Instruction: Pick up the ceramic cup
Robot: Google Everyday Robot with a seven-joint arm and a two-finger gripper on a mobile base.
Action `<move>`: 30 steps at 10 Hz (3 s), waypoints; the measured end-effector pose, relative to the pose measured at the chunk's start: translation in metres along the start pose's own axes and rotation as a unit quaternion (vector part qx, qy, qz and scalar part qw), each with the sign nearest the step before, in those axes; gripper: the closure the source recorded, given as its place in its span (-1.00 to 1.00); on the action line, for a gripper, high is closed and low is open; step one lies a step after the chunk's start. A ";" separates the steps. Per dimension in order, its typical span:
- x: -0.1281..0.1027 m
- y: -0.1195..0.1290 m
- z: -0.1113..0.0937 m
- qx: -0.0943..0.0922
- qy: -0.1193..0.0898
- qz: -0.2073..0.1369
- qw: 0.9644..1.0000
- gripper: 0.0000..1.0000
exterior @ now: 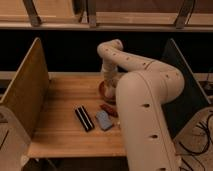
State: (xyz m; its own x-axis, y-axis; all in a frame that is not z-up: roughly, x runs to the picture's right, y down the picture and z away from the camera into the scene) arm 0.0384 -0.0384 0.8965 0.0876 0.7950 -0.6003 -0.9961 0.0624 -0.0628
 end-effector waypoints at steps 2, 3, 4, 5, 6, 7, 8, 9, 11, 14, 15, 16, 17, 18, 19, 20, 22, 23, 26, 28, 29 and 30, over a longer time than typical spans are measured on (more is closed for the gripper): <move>-0.007 -0.027 -0.041 0.031 -0.048 0.024 0.998 1.00; -0.012 -0.033 -0.066 0.048 -0.078 0.023 0.996 1.00; -0.017 -0.028 -0.091 0.061 -0.108 0.012 0.992 1.00; -0.019 -0.013 -0.106 0.066 -0.127 -0.007 0.990 1.00; -0.019 0.002 -0.114 0.068 -0.137 -0.025 0.988 1.00; -0.016 0.025 -0.118 0.067 -0.144 -0.049 0.986 1.00; -0.010 0.050 -0.116 0.061 -0.143 -0.076 0.985 1.00; -0.003 0.071 -0.110 0.053 -0.137 -0.099 0.984 1.00; 0.016 0.103 -0.093 0.033 -0.114 -0.137 0.983 1.00; 0.019 0.104 -0.091 0.030 -0.110 -0.140 0.984 1.00; 0.019 0.105 -0.090 0.031 -0.110 -0.141 0.983 1.00; 0.019 0.106 -0.090 0.031 -0.109 -0.141 0.983 1.00; 0.019 0.105 -0.085 0.033 -0.105 -0.143 0.984 1.00; 0.018 0.107 -0.079 0.033 -0.100 -0.147 0.983 1.00; 0.017 0.115 -0.071 0.029 -0.094 -0.157 0.983 1.00; 0.015 0.124 -0.066 0.025 -0.091 -0.167 0.982 1.00; 0.012 0.149 -0.054 0.014 -0.078 -0.195 0.978 1.00; 0.011 0.160 -0.047 0.011 -0.070 -0.206 0.976 1.00; 0.015 0.171 -0.021 0.008 -0.031 -0.217 0.976 1.00; 0.014 0.172 -0.005 0.011 -0.004 -0.219 0.976 0.76; 0.013 0.171 -0.001 0.013 0.004 -0.219 0.976 0.60; 0.012 0.172 0.004 0.013 0.011 -0.219 0.976 0.41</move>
State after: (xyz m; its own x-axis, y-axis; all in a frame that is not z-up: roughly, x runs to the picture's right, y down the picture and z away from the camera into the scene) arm -0.1317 -0.0163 0.8815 0.5044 0.6754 -0.5379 -0.8632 0.4086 -0.2964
